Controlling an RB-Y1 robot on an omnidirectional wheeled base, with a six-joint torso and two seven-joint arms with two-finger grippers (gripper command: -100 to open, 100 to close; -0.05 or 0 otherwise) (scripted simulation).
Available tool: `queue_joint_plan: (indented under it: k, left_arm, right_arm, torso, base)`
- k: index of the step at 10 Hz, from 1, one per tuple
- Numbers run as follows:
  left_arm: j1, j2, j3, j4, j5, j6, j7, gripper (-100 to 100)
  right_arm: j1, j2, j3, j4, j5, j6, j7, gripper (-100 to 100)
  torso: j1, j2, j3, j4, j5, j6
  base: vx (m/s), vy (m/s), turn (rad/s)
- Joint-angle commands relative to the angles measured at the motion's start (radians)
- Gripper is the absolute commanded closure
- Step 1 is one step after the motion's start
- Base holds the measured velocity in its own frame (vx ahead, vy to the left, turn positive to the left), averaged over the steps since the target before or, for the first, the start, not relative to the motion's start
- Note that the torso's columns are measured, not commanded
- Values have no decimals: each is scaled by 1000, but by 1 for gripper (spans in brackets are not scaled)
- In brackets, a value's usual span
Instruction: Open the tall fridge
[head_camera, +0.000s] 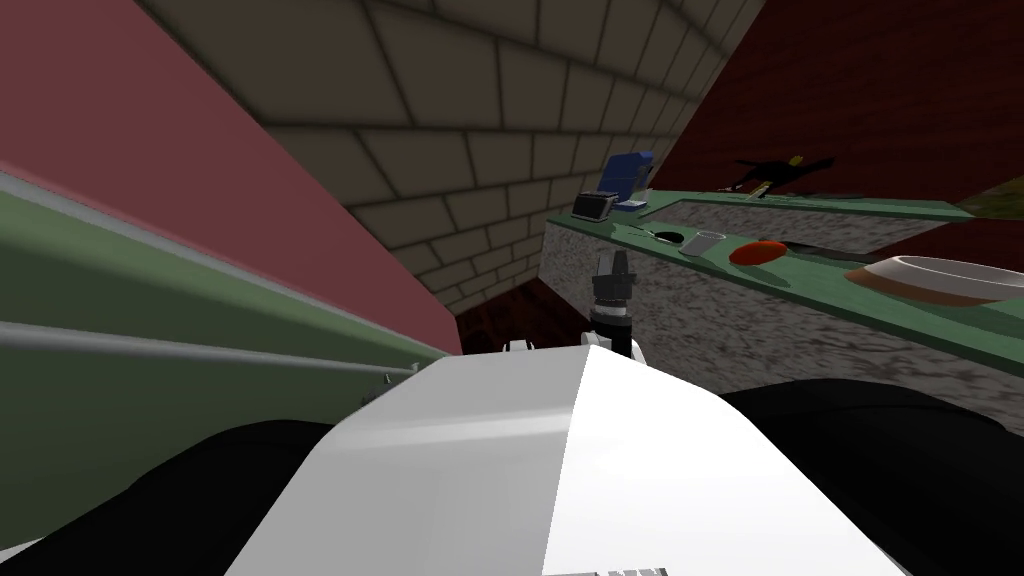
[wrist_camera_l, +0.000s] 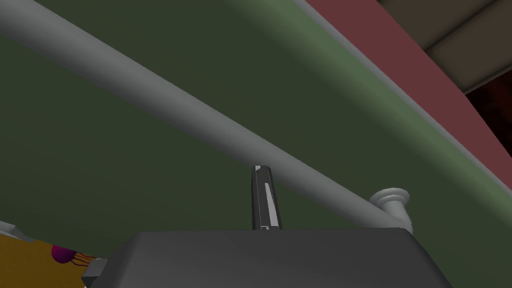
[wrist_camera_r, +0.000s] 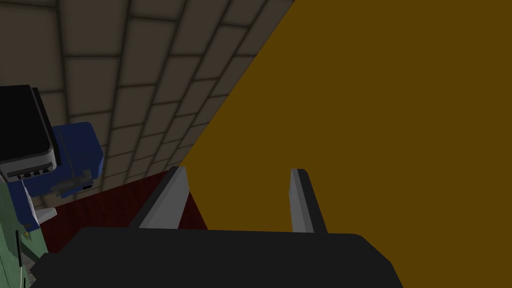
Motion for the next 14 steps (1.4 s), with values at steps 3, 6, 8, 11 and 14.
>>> queue_joint_plan:
  k: [3,6,8,11,14]
  left_arm:
    - [24,46,-73,-21,-40,-19,34,100]
    - [46,85,-137,-38,-74,-37,63,100]
    - [60,111,-179,-50,-98,-48,83,100]
    - [94,121,-185,-83,-94,-45,105,-100]
    - [139,129,-175,-134,-78,-28,133,-100]
  right_arm:
    - [0,0,0,0,0,0,0,0]
    - [-1,0,0,0,0,0,0,0]
    - [-1,0,0,0,0,0,0,0]
    - [0,0,0,0,0,0,0,0]
    - [1,0,0,0,0,0,0,0]
  torso:
    - [-2,-5,-2,-1,0,0]
    - [0,-5,-3,-1,0,0]
    - [0,-7,-4,-2,0,0]
    - [-2,-19,-10,-4,0,0]
    - [-2,-18,-11,-5,0,0]
  base:
    - [-313,61,-52]
    - [-410,61,-79]
    - [-406,58,-79]
    - [-188,48,-34]
    - [172,18,-24]
